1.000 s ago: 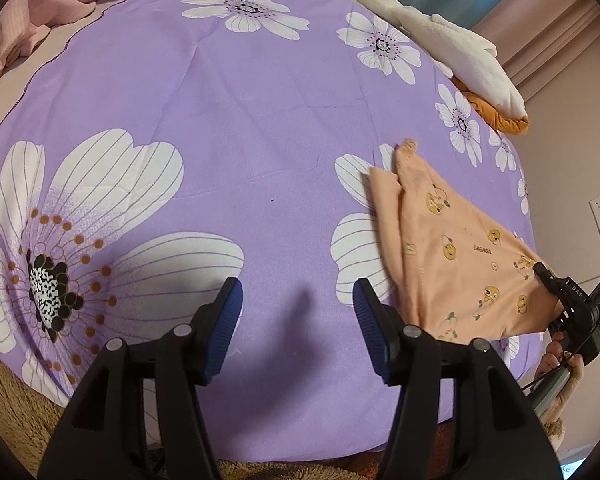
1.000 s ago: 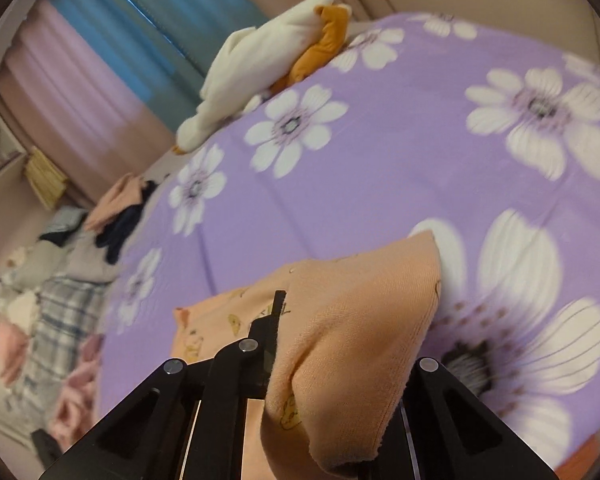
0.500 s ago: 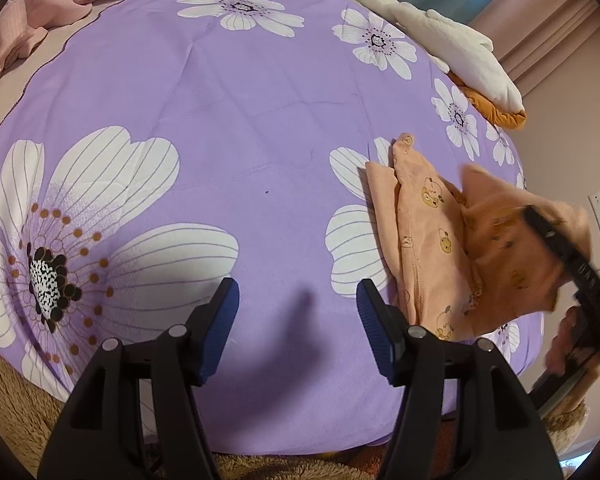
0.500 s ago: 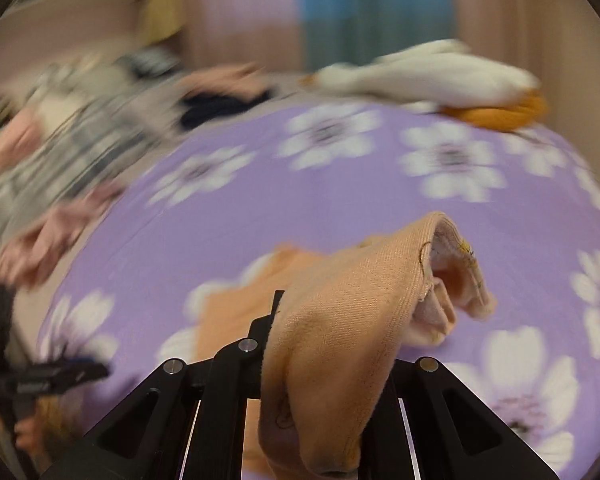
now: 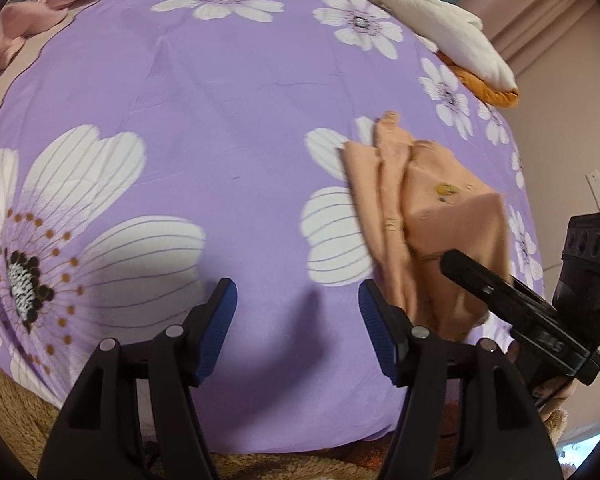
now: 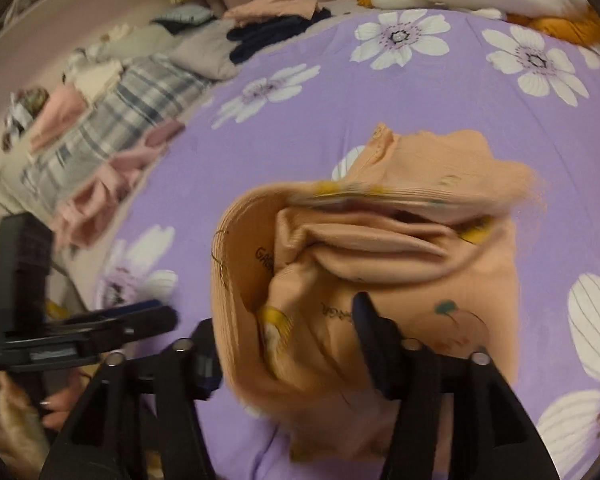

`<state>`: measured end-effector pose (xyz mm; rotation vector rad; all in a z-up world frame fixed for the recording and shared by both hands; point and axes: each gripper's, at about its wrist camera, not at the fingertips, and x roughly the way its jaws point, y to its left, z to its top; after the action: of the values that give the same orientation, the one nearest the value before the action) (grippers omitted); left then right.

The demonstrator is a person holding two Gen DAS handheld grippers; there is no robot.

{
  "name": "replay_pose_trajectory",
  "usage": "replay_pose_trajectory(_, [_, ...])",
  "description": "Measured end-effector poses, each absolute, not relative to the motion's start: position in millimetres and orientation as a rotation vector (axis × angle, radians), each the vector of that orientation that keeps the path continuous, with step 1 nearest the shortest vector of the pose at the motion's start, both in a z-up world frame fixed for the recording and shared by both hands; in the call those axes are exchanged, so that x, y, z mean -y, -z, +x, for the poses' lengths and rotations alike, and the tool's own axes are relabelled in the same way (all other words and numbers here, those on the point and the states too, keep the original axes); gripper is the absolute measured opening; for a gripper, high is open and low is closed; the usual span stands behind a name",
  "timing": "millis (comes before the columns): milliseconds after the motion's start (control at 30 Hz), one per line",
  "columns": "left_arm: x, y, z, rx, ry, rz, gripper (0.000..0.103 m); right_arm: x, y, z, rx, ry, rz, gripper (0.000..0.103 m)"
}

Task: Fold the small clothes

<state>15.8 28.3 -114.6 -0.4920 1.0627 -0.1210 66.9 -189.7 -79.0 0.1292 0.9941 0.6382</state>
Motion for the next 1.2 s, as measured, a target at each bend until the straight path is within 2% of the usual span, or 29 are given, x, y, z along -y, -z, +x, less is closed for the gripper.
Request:
replay_pose_trajectory(333, [7.9, 88.4, 25.1, -1.021, 0.304, -0.493, 0.064, 234.0, 59.7, 62.1, -0.882, -0.508, 0.227, 0.063])
replay_pose_trajectory(367, [12.7, 86.7, 26.2, -1.021, 0.317, -0.485, 0.064, 236.8, 63.6, 66.0, -0.888, -0.480, 0.234, 0.060])
replay_pose_trajectory(433, [23.1, 85.0, 28.4, -1.024, 0.331, -0.460, 0.064, 237.5, 69.5, 72.9, -0.905, -0.482, 0.246, 0.042])
replay_pose_trajectory(500, [28.6, 85.1, 31.1, -1.032, 0.337, -0.448, 0.064, 231.9, 78.0, 83.0, -0.943, -0.517, 0.248, 0.041])
replay_pose_trajectory(667, [22.1, 86.9, 31.9, -1.040, 0.311, -0.463, 0.064, 196.9, 83.4, 107.9, -0.961, -0.533, 0.141, 0.041])
replay_pose_trajectory(867, [4.8, 87.3, 32.3, -1.036, 0.270, -0.502, 0.064, 161.7, 81.6, 147.3, -0.970, -0.604, 0.140, 0.041])
replay_pose_trajectory(967, [-0.7, 86.0, 33.6, -1.030, 0.270, -0.516, 0.069, 158.6, 81.8, 150.6, -0.989, -0.589, 0.164, 0.041])
replay_pose_trajectory(1000, [-1.2, 86.1, 34.8, -1.029, 0.276, -0.520, 0.073, 162.4, 80.5, 147.9, -0.982, -0.586, 0.184, 0.041])
replay_pose_trajectory(1067, [1.6, 89.9, 40.7, -1.035, 0.305, -0.529, 0.074, 176.5, 77.7, 140.3, -0.966, -0.567, 0.217, 0.042])
replay_pose_trajectory(1133, [5.5, 95.9, 47.4, -1.056, 0.328, -0.545, 0.074, 190.5, 76.9, 134.9, -0.962, -0.519, 0.238, 0.053])
replay_pose_trajectory(1200, [12.1, 106.0, 58.1, -1.083, 0.345, -0.552, 0.074, 211.5, 78.3, 126.4, -0.961, -0.445, 0.266, 0.060])
